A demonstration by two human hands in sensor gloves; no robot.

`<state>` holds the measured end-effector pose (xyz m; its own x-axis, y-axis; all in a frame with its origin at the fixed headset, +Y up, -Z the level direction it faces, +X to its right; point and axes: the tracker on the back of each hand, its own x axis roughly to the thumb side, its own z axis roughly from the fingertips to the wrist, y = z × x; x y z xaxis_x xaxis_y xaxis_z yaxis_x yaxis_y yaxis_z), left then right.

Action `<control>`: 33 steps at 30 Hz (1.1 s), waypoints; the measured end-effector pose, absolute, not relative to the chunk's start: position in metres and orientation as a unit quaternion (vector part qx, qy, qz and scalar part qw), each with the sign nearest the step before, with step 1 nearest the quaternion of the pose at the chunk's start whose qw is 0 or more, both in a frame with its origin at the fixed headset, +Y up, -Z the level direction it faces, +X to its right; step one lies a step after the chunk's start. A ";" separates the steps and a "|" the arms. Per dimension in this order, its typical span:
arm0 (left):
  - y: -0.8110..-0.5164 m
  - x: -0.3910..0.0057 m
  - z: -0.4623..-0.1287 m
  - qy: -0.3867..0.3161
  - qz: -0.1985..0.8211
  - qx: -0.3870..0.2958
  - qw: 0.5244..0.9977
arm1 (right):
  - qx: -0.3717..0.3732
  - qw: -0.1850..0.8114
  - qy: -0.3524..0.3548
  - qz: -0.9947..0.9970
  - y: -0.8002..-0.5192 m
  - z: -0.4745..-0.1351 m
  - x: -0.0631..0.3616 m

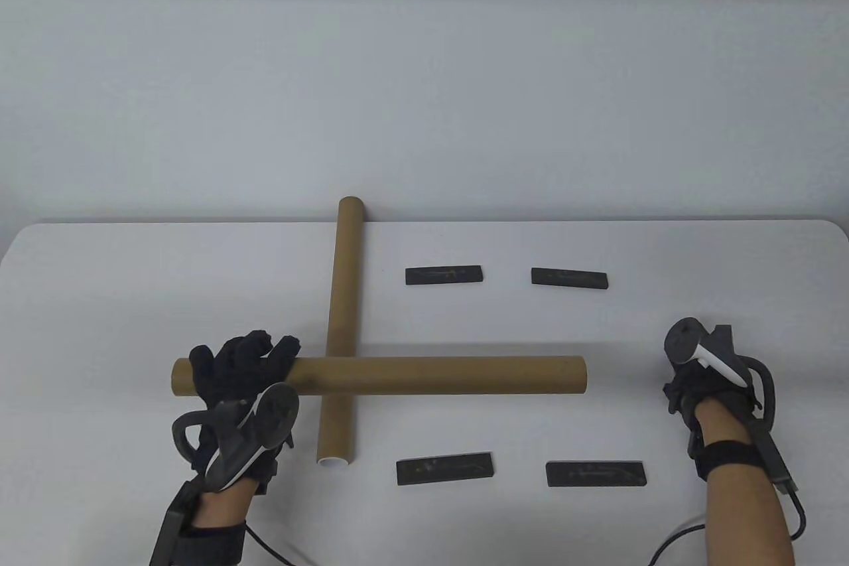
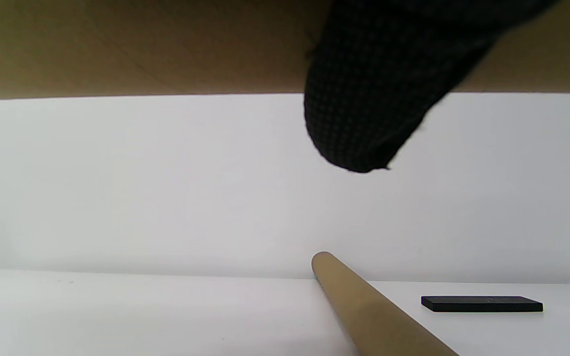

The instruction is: Roll up papers and store in mailing tubes

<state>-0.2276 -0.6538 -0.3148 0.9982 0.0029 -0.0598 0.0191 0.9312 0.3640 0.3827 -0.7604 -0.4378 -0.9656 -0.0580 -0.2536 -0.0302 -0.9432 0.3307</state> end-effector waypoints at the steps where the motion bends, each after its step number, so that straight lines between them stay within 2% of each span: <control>1: -0.654 -0.227 -0.315 0.029 -0.005 0.186 0.982 | 0.127 0.016 -0.156 -0.979 -0.760 -0.438 0.381; 5: -0.654 -0.225 -0.314 0.024 -0.006 0.188 0.982 | 0.099 0.077 -0.116 -0.985 -0.757 -0.432 0.371; 8: -0.655 -0.224 -0.314 0.022 -0.005 0.188 0.982 | 0.076 0.064 -0.097 -0.990 -0.745 -0.426 0.366; 12: -0.657 -0.223 -0.315 0.016 0.000 0.184 0.983 | 0.020 -0.075 0.013 -0.997 -0.693 -0.400 0.347; 14: -0.657 -0.223 -0.315 0.014 0.003 0.184 0.983 | -0.022 -0.201 0.068 -0.977 -0.666 -0.375 0.333; 17: -0.656 -0.225 -0.315 0.014 0.013 0.184 0.983 | -0.099 -0.344 0.121 -0.926 -0.650 -0.339 0.316; 20: -0.656 -0.229 -0.315 0.008 0.027 0.181 0.983 | -0.166 -0.393 0.171 -0.888 -0.647 -0.314 0.301; 25: -0.655 -0.231 -0.315 0.004 0.040 0.179 0.983 | -0.212 -0.536 0.147 -0.804 -0.653 -0.307 0.294; 33: -0.658 -0.231 -0.317 -0.001 0.044 0.168 0.985 | -0.219 -0.516 0.159 -0.812 -0.655 -0.302 0.289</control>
<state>-0.2307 -0.6575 -0.3168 0.9961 0.0866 0.0174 -0.0875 0.9396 0.3309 0.2888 -0.6547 -0.3022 -0.3702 0.7692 0.5209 -0.9089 -0.4159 -0.0319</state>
